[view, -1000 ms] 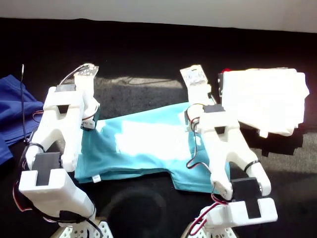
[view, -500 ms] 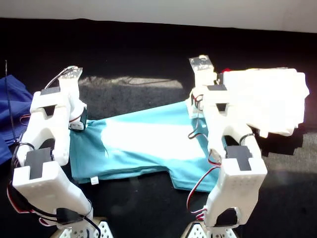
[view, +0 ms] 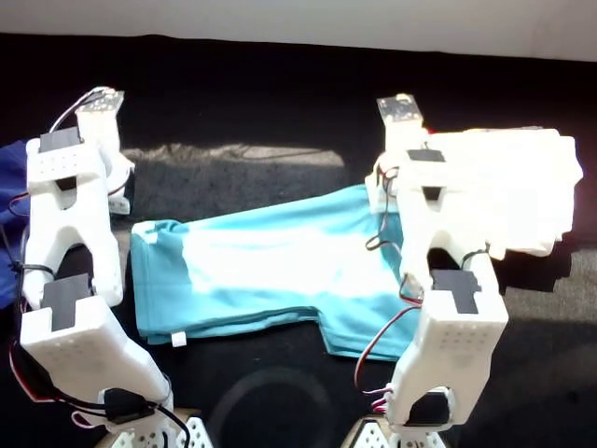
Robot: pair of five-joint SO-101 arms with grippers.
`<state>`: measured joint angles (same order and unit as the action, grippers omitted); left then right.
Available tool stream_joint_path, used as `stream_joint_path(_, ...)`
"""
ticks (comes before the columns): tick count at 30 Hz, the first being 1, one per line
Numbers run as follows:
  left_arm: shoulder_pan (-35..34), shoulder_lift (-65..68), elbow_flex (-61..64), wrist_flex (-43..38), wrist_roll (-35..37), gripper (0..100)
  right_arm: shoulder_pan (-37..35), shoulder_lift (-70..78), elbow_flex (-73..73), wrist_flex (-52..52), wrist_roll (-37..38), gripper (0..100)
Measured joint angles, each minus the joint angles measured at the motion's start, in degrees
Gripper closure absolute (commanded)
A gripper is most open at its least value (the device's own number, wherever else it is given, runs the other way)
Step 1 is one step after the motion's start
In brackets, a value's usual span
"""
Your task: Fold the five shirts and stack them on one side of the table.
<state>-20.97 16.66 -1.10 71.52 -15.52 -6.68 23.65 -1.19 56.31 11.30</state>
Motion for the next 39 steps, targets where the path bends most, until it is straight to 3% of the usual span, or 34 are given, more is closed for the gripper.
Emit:
stream_joint_path(7,5.9,5.6,0.0,-1.6,0.3,99,-4.7,0.0,-8.4,8.0,-3.1,99.1)
stream_joint_path(13,6.1,12.0,-1.1,-2.0,1.3,99,-6.6,0.5,-8.0,6.0,-4.4,99.1)
stream_joint_path(18,3.8,14.2,-3.4,-1.8,1.6,99,-3.3,1.7,-4.7,-0.6,-3.3,99.1)
stream_joint_path(26,-1.5,15.9,-8.5,-1.8,1.6,99,-0.1,10.3,-8.1,-1.8,0.2,99.1)
stream_joint_path(33,-1.9,23.0,-20.7,1.6,1.5,99,0.6,12.1,-16.5,-1.8,0.2,99.1)
stream_joint_path(39,-1.9,27.9,-37.5,12.6,1.5,99,0.9,12.1,-23.6,4.6,0.2,99.1)
